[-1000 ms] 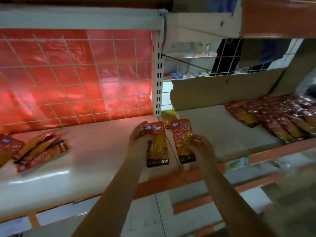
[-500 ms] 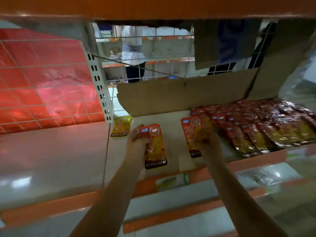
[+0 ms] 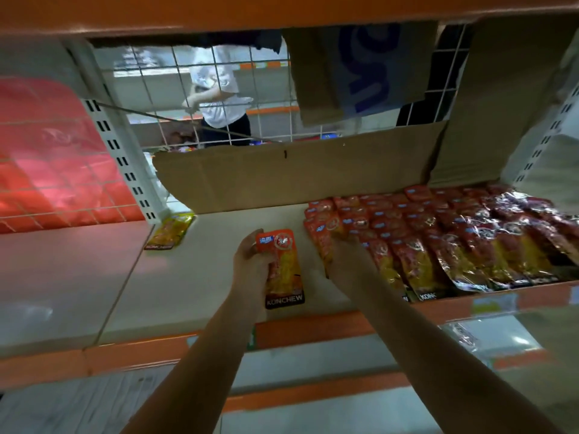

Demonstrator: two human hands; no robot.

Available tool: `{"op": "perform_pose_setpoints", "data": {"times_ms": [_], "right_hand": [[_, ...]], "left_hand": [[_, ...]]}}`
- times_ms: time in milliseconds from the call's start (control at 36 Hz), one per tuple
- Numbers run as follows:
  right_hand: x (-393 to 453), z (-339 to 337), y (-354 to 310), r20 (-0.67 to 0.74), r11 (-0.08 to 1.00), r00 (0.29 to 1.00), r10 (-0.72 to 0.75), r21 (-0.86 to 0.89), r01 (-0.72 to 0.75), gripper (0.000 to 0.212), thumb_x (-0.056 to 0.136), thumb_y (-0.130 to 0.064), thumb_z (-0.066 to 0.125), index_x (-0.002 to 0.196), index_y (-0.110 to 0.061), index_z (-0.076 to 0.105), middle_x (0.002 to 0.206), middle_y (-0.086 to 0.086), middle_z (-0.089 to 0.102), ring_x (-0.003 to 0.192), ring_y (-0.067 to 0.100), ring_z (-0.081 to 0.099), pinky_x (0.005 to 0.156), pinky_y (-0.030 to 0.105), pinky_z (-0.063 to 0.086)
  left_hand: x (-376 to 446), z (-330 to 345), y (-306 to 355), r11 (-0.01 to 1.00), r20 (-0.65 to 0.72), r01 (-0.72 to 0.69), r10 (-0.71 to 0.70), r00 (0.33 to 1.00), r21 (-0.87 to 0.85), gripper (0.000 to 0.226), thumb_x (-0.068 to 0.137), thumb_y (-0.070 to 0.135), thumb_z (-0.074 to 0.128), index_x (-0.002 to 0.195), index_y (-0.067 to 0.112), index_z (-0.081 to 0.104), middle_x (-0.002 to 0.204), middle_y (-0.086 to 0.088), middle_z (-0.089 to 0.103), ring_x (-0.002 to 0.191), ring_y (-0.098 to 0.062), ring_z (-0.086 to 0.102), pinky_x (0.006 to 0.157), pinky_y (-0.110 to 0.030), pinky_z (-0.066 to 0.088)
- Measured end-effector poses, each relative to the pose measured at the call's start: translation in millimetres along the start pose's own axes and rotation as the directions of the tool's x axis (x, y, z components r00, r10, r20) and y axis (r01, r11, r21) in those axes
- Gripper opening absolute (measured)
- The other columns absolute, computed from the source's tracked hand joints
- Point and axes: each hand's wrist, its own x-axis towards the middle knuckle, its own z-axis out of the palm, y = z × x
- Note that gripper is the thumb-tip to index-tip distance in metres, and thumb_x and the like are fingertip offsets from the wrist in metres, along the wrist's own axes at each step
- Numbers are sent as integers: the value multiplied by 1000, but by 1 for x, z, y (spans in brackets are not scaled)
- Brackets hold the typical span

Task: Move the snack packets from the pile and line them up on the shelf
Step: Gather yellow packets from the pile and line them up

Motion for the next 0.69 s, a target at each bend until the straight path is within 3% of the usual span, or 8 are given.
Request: {"op": "perform_pose_setpoints", "data": {"times_ms": [139, 361, 444, 583, 694], "right_hand": [[10, -11, 2, 73, 976, 997, -9, -217, 24, 31, 89, -20, 55, 119, -15, 55, 115, 9, 60, 104, 28, 59, 84, 37, 50], [22, -24, -2, 182, 879, 983, -26, -465, 110, 19, 90, -14, 52, 107, -14, 59, 104, 3, 62, 95, 20, 60, 69, 29, 42], [21, -21, -1, 188, 862, 982, -30, -492, 120, 18, 92, -15, 50, 107, -13, 59, 104, 3, 61, 95, 19, 59, 71, 29, 41], [18, -23, 3, 170, 875, 984, -59, -466, 133, 19, 91, -17, 52, 107, -12, 59, 101, 3, 60, 94, 20, 59, 70, 30, 40], [13, -30, 19, 61, 941, 991, -116, -312, 129, 19, 88, -17, 53, 105, -15, 61, 99, 2, 62, 89, 20, 60, 65, 28, 42]], "left_hand": [[2, 5, -2, 1000, -4, 15, -15, 1000, 10, 53, 79, -14, 49, 120, 19, 56, 117, -18, 60, 105, -37, 59, 88, -54, 50], [-2, 13, -8, 999, 3, -17, 17, 1000, 39, 51, 80, -13, 48, 123, 15, 54, 114, -17, 60, 99, -34, 61, 74, -40, 53], [-2, 15, -11, 999, -9, -23, 24, 1000, 37, 50, 81, -13, 47, 123, 13, 54, 114, -18, 60, 102, -35, 60, 77, -43, 53], [-5, 21, -8, 999, -22, -8, 9, 1000, 36, 53, 81, -15, 43, 124, 14, 53, 107, -14, 61, 88, -27, 62, 63, -34, 50], [-7, 32, -9, 999, 3, 47, -47, 999, -10, 56, 78, -16, 42, 121, 18, 54, 103, -14, 61, 93, -33, 62, 76, -48, 54]]}}
